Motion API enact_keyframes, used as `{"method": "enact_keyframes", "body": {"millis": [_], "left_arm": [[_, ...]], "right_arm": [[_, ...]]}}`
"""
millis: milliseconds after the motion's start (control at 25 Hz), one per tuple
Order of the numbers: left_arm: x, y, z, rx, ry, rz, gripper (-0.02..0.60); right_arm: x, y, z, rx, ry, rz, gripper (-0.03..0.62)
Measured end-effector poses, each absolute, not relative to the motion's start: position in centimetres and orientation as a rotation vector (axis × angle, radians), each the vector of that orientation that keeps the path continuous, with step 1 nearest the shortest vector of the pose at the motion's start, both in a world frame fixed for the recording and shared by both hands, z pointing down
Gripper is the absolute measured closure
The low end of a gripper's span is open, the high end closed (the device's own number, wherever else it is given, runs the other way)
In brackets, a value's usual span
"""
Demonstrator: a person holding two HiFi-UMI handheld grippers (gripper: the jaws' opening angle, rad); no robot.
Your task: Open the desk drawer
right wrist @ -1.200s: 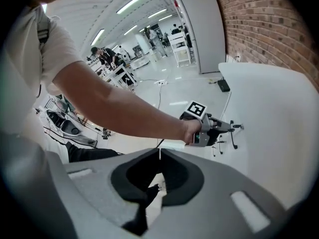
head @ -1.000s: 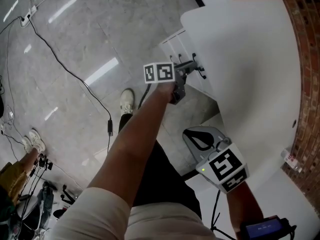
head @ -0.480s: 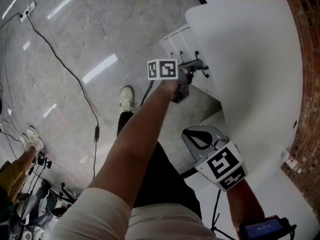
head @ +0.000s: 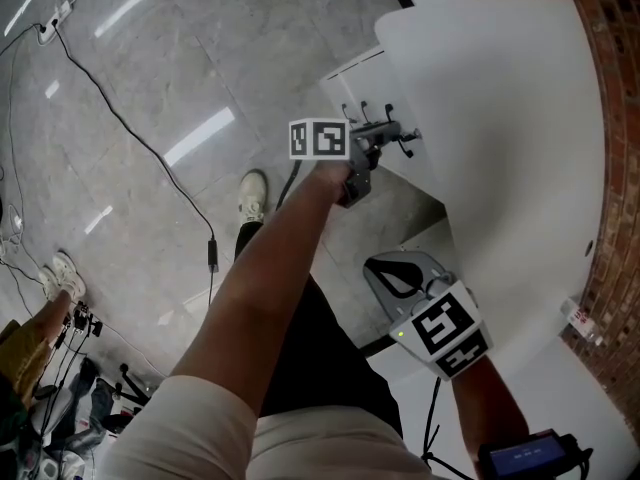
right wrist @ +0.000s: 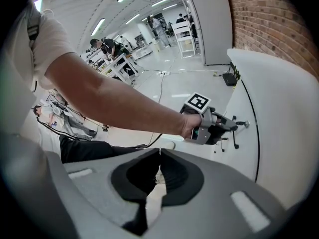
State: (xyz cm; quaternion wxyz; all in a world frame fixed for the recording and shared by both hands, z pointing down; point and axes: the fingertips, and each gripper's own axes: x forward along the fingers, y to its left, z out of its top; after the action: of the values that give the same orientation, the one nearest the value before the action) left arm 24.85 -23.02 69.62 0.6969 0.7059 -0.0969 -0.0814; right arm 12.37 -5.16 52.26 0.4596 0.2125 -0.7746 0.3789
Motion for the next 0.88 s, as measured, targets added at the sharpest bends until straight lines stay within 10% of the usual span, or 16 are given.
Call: {"method": "enact_keyframes", "body": {"millis": [880], "left_arm": [[13.7,-17.8,68.9,1.583,-0.237,-0.183,0.558]], "right_arm": [[5.8,-3.5,50.6,0.455,-1.973,0.852,0.586]]}}
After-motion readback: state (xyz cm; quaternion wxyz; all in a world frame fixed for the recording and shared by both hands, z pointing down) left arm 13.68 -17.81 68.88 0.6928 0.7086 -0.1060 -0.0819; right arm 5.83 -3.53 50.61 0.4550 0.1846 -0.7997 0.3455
